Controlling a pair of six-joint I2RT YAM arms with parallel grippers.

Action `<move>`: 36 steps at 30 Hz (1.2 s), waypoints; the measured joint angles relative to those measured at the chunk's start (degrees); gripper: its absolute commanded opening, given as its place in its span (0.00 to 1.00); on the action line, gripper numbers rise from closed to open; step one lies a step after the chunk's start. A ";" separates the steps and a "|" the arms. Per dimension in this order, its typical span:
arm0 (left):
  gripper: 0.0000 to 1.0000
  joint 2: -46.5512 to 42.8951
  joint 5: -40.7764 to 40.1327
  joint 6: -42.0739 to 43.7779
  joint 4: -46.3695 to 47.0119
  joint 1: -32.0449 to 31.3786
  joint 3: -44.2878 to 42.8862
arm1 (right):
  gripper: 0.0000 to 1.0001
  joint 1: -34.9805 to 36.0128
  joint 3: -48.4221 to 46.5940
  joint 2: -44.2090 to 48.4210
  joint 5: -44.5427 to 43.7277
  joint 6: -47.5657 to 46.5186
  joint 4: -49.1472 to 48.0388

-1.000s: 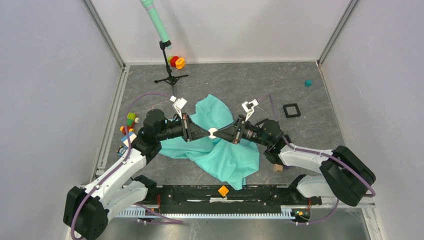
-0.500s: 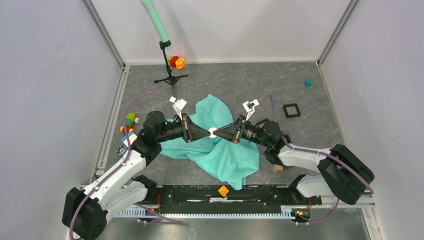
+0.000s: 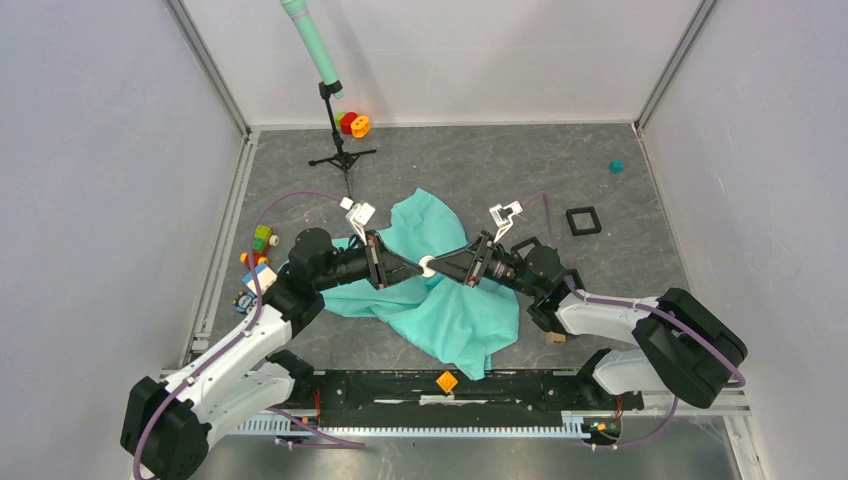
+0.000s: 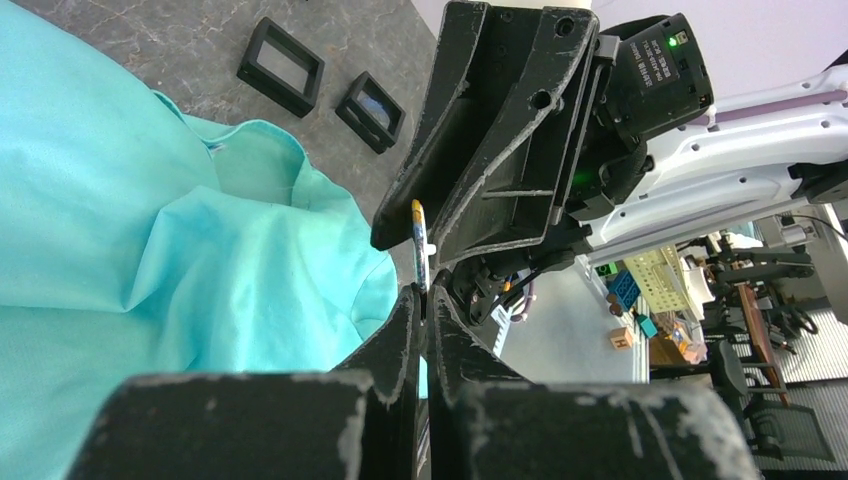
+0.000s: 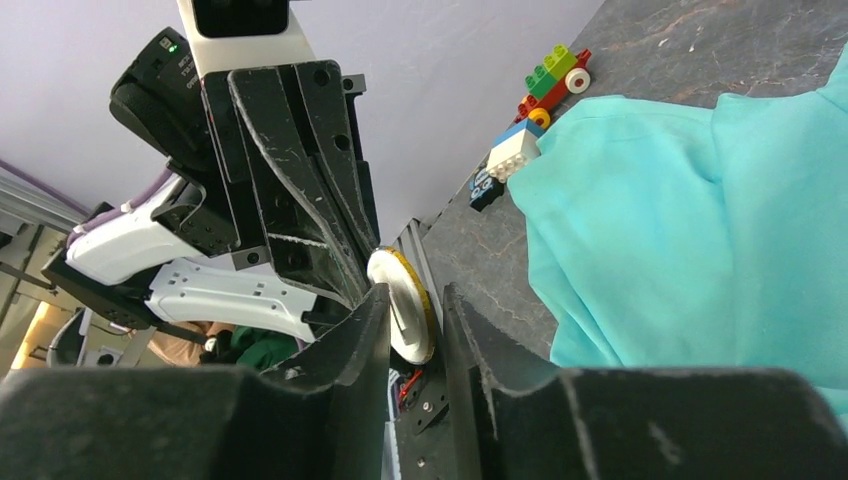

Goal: Remove the brooch from the garment
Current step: Close the brooch, then move the clothes to the center of the board.

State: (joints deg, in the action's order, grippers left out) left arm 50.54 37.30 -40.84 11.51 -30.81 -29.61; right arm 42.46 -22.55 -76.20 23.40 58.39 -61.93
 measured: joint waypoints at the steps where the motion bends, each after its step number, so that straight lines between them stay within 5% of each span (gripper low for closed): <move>1: 0.02 -0.20 -0.33 0.00 -0.04 -0.28 0.00 | 0.49 0.02 0.09 -0.09 -0.31 0.04 -0.35; 5: 0.02 -0.52 -1.90 0.24 -2.32 -1.18 -0.02 | 0.66 -0.24 1.11 -0.11 -2.08 -0.55 -0.52; 11: 0.02 0.68 -7.54 3.91 -10.03 -1.92 -1.66 | 0.71 -1.92 3.32 4.00 -4.00 -4.39 5.40; 23: 0.02 13.81 -24.30 14.08 -20.72 -19.30 -12.24 | 0.67 -6.16 -4.11 20.00 -17.51 -27.98 53.20; 25: 0.02 17.64 -23.80 14.88 -20.90 -20.98 -14.16 | 0.71 -7.17 -4.09 23.19 -20.74 -30.21 59.10; 29: 0.02 26.75 -23.52 15.85 -20.83 -21.79 -16.94 | 0.98 -9.44 -4.31 26.86 -29.20 -32.72 68.98; 36: 0.02 42.75 -30.36 14.71 -25.03 -18.86 -20.92 | 0.98 -15.37 -7.80 23.76 -35.26 -38.40 80.72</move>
State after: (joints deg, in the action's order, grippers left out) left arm 93.30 6.94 -26.13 -13.52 -49.67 -50.52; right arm 27.09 -30.35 -52.45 -11.86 19.99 18.79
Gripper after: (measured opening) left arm 0.034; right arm 0.979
